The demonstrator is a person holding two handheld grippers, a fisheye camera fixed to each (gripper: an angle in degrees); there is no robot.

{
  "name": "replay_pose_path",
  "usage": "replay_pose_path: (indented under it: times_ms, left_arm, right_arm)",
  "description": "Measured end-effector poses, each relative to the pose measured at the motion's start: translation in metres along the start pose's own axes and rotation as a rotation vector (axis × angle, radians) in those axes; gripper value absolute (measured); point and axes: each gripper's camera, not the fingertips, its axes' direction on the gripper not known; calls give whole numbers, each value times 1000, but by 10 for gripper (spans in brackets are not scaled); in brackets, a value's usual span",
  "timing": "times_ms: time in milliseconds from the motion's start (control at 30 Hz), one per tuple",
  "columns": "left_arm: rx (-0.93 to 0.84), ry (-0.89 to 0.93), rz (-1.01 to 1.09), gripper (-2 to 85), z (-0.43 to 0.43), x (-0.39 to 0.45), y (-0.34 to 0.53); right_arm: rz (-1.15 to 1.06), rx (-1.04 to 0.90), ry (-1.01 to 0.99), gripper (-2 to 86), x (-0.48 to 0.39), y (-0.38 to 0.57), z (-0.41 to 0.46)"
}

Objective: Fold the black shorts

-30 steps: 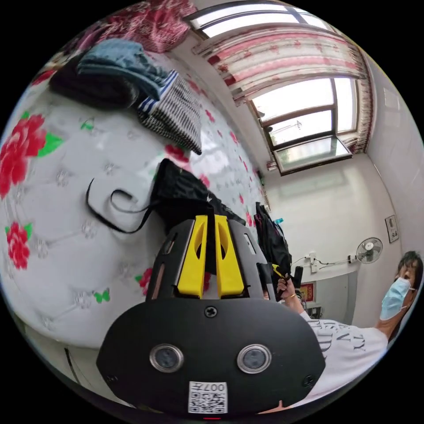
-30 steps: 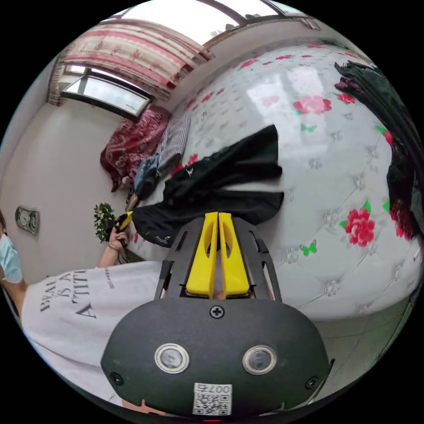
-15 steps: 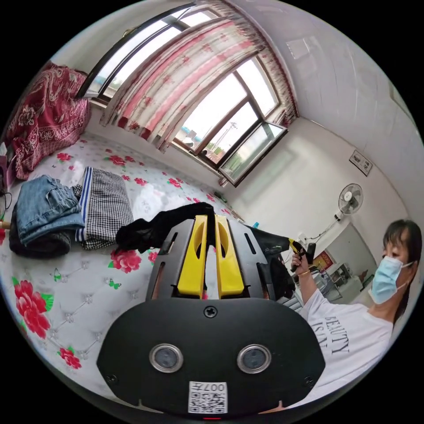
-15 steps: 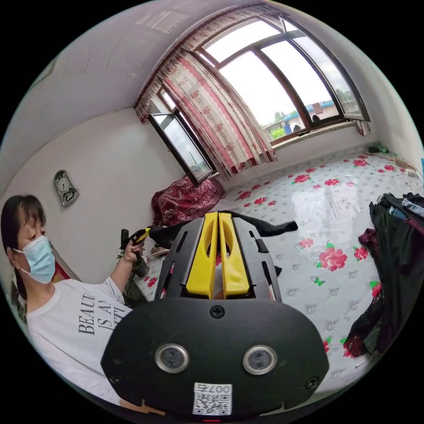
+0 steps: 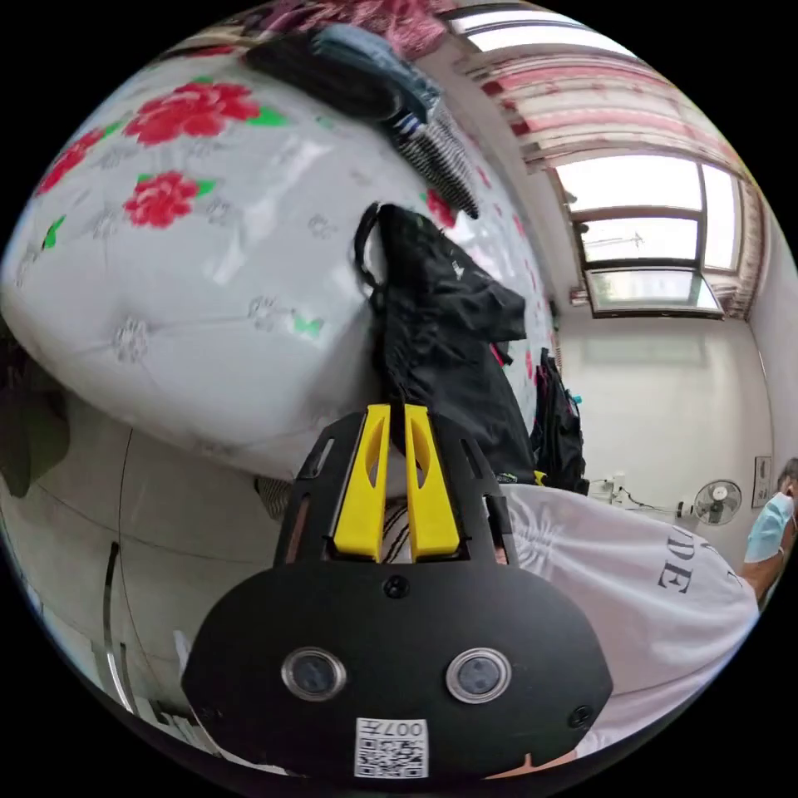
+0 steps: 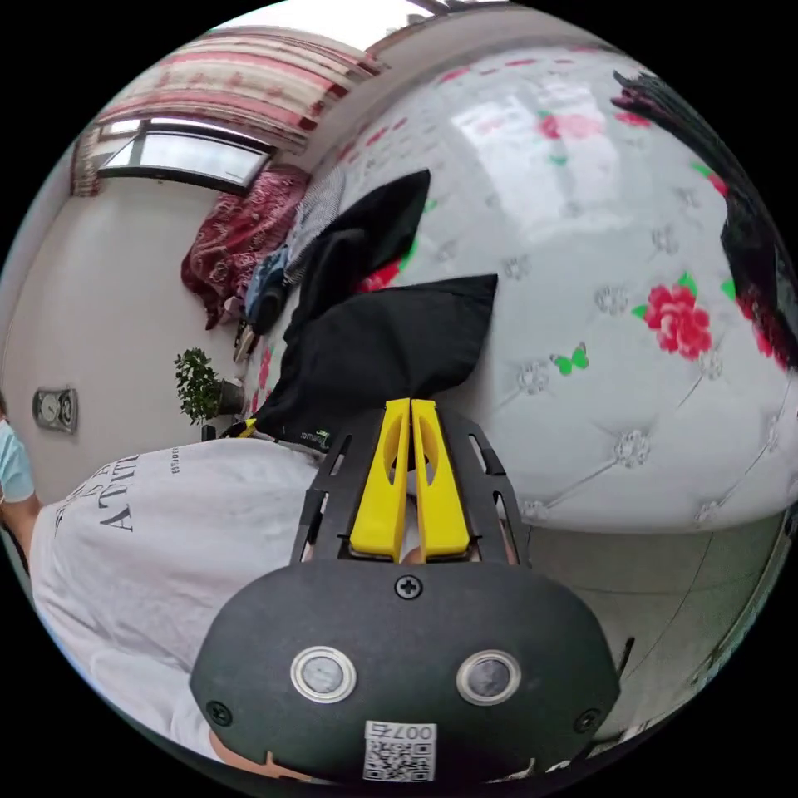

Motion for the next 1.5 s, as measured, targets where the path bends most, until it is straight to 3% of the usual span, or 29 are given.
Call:
replay_pose_path:
  times_ms: [233, 467, 767, 1000, 1167, 1267, 1400, 1500]
  left_arm:
    - [-83, -38, 26, 71, 31, -6, 12]
    - [24, -239, 77, 110, -17, 13, 14]
    - [120, -342, 256, 125, 25, 119, -150]
    - [-83, -498, 393, 137, 116, 180, -281]
    - [-284, -639, 457, 146, 178, 186, -317]
    - [-304, -744, 517, 122, 189, 193, -317]
    - [-312, -679, 498, 37, 183, 187, -322]
    - [-304, -621, 454, 23, 176, 182, -326]
  right_arm:
    - [66, -28, 182, 4, -20, -29, 3]
    - [18, 84, 427, 33, -66, -64, -29]
    - [-301, 112, 367, 53, -152, -242, -9]
    - [-455, 26, 408, 71, -201, -394, 52]
    - [-490, -86, 475, 82, -204, -463, 100]
    - [-481, -145, 513, 80, -199, -488, 125]
    - [-453, -169, 544, 45, -199, -498, 141]
    - [-475, -213, 467, 12, -209, -497, 136]
